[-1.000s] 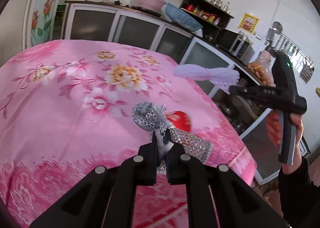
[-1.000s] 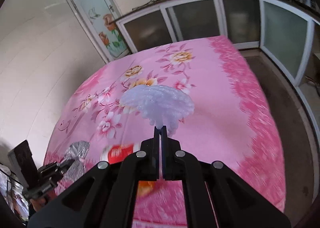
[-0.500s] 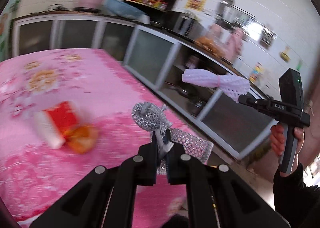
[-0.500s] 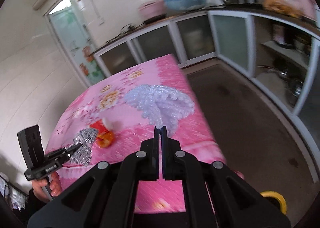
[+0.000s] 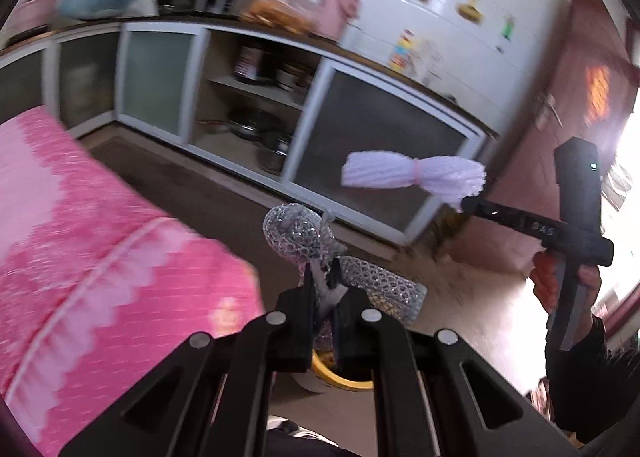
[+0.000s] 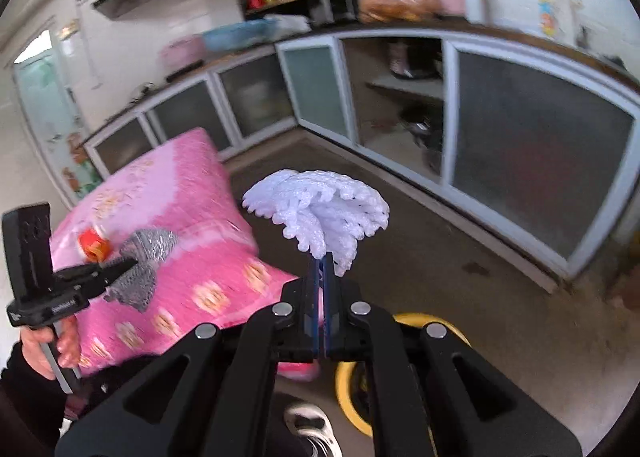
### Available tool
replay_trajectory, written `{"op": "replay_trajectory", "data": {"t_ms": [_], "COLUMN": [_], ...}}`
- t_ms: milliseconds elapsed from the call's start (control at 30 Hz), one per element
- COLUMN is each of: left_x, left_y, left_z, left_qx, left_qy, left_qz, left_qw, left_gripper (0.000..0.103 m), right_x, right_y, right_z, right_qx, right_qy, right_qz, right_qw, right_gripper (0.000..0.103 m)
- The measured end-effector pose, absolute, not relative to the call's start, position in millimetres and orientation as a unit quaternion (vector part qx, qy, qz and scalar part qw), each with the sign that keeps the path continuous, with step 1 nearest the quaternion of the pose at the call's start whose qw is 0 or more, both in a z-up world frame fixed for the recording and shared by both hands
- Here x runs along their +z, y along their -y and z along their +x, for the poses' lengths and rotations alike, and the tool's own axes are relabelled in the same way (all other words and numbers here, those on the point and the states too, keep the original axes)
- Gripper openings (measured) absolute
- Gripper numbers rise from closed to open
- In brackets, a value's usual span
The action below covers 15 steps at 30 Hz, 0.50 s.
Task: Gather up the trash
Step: 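Carry the scrubber in the left gripper while the right carries the foam net to the bin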
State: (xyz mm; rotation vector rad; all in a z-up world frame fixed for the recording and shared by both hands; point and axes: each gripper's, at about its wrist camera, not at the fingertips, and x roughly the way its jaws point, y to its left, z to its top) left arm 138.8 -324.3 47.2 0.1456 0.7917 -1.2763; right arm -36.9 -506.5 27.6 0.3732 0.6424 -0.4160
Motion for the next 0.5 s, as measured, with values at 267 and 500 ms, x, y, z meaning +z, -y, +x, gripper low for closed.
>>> {"op": "replay_trajectory", "data": {"t_ms": [267, 500], "left_x": [9, -35], "left_y": [400, 444], "left_z": [88, 58], "left_qx": [-0.624, -0.641], "left_qy": [-0.384, -0.404], "left_qz": [0.121, 0.166], "left_qw": [0.670, 0.631], "left_gripper": [0.006, 0.006], "right_x": [-33, -81], "right_y": [537, 553], "right_z": [-84, -104], "right_qx": [-0.257, -0.281], "right_qy": [-0.352, -0.385], "right_qz": [0.221, 0.257], "right_qw": [0.872, 0.841], "right_gripper": [0.001, 0.001]}}
